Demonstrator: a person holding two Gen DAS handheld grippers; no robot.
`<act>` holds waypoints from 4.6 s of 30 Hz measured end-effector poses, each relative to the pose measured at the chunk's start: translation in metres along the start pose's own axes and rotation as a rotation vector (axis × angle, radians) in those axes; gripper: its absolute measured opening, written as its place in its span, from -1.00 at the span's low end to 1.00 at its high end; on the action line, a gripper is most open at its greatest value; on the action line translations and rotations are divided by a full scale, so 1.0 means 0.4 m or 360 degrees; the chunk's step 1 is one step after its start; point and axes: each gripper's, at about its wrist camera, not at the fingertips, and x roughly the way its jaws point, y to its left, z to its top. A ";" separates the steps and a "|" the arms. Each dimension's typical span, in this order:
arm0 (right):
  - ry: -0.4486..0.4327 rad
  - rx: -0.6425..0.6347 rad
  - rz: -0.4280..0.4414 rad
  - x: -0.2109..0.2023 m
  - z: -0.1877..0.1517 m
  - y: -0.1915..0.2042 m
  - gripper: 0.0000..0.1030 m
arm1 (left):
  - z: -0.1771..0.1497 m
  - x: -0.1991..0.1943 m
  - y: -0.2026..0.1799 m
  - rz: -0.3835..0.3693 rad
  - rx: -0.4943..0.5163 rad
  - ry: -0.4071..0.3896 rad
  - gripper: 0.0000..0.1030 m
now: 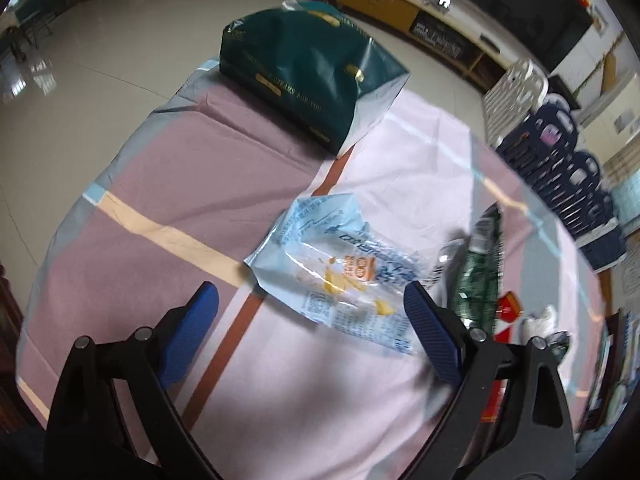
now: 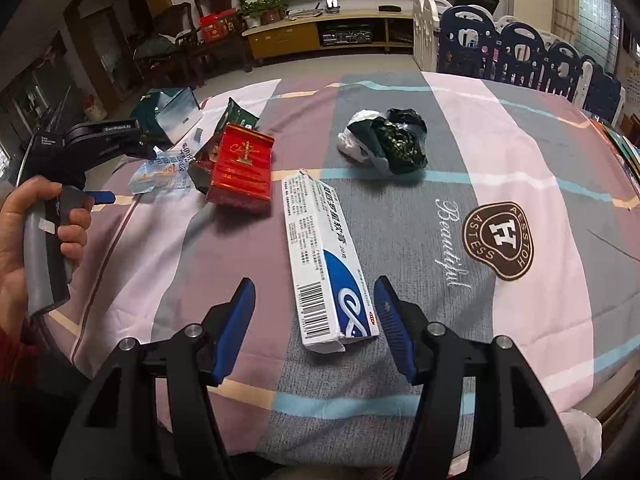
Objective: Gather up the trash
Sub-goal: 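Grasp the white medicine box with the right tool while the left tool grasps the clear wrapper, then carry the medicine box and clear wrapper to the wastebasket and release both, then grasp the dark green plastic bag with the right tool while the left tool grasps the red cigarette pack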
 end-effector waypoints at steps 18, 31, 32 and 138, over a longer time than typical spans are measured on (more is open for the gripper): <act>0.0122 -0.0076 -0.0099 0.130 0.031 0.065 0.26 | -0.054 -0.089 0.018 -0.0154 0.0095 -0.0213 -0.98; 0.0030 -0.0028 -0.0106 0.052 -0.007 0.062 -0.23 | -0.158 -0.341 0.052 -0.0295 0.0136 -0.0428 -0.98; 0.0002 -0.0018 -0.0112 0.029 -0.009 0.058 -0.23 | -0.165 -0.353 0.056 -0.0306 0.0130 -0.0432 -0.98; -0.0099 -0.0084 -0.0238 0.251 0.270 -0.146 0.15 | -0.263 -0.060 -0.200 -0.0522 0.0382 0.0059 -0.41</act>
